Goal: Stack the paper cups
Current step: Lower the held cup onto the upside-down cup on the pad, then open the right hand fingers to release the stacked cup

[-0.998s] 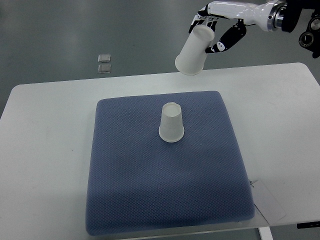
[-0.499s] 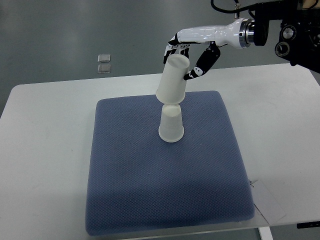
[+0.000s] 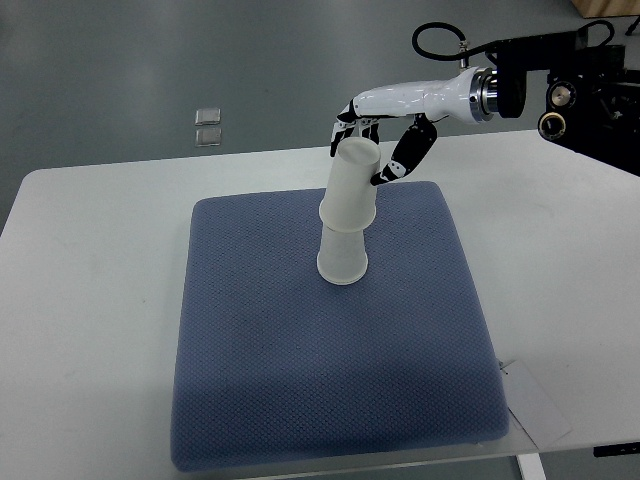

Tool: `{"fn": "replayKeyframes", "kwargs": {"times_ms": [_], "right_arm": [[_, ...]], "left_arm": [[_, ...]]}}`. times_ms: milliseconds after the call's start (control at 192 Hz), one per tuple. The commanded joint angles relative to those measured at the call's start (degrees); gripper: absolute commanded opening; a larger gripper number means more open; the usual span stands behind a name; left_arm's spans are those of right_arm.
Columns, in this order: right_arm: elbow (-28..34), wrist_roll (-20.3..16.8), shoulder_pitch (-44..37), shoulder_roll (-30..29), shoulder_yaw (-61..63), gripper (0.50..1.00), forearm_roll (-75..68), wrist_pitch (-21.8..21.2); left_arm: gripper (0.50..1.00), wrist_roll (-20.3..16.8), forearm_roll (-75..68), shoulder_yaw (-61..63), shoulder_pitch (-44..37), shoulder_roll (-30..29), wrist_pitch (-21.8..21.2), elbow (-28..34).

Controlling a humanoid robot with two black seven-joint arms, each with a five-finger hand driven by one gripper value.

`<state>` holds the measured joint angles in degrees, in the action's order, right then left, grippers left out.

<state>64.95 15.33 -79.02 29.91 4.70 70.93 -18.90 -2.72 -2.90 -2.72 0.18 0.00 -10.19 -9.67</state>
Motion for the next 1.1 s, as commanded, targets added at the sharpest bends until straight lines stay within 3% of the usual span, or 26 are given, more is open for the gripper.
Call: {"fn": "replayKeyframes", "kwargs": {"times_ms": [0, 837, 863, 972, 1034, 1096], "right_arm": [[0.0, -0.1, 0.4, 0.0, 0.0, 0.5, 0.2, 0.0], [-0.1, -0.4, 3.4, -3.3, 0.0, 0.5, 1.1, 2.5], [-0.1, -0.4, 3.4, -3.3, 0.0, 0.588, 1.1, 2.8], [-0.1, -0.4, 3.7, -3.2, 0.0, 0.78, 1.1, 3.1], [-0.2, -0.4, 3.7, -3.2, 0.1, 0.858, 1.1, 3.1], [-0.3, -0.4, 3.7, -3.1, 0.2, 0.903, 1.1, 3.1]], "left_arm": [[1.0, 0.0, 0.0, 0.0, 0.1, 0.0, 0.0, 0.0], [1.0, 0.0, 0.0, 0.0, 0.0, 0.0, 0.1, 0.0], [1.0, 0.0, 0.0, 0.0, 0.0, 0.0, 0.0, 0.0], [1.0, 0.0, 0.0, 0.0, 0.0, 0.0, 0.0, 0.0], [1.0, 0.0, 0.0, 0.0, 0.0, 0.0, 0.0, 0.0], [1.0, 0.0, 0.0, 0.0, 0.0, 0.0, 0.0, 0.0]]}}
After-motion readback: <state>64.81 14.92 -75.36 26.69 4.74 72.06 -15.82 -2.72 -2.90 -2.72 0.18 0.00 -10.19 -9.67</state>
